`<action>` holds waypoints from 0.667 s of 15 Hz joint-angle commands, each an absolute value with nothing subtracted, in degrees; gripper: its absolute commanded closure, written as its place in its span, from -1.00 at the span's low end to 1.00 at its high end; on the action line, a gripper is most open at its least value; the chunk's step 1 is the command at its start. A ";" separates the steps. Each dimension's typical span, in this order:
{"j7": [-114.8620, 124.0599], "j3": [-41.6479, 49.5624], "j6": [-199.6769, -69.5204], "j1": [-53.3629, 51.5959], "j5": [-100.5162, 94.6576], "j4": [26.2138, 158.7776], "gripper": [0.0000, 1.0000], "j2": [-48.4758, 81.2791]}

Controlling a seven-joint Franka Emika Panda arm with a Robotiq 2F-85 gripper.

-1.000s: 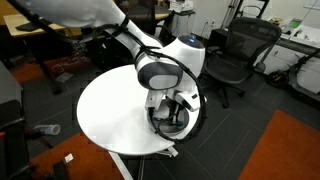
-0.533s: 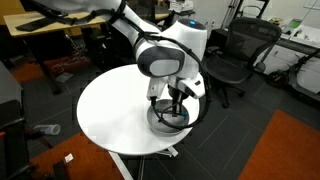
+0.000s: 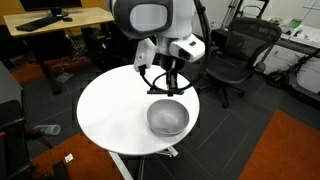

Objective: Remove the marker from the grey bowl

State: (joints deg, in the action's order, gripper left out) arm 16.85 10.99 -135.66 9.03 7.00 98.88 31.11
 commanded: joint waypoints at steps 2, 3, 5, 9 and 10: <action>12.49 9.73 -131.59 6.88 3.80 109.67 0.91 19.90; 12.32 9.49 -130.85 6.30 2.97 111.04 0.91 18.48; 11.40 8.55 -129.45 5.48 2.00 113.79 0.91 15.93; 10.56 6.85 -128.95 4.08 1.09 117.84 0.91 13.40; 10.04 6.45 -129.71 3.90 1.31 118.66 0.91 13.44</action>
State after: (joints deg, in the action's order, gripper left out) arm 11.83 7.39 -129.72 4.34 2.13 114.47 16.44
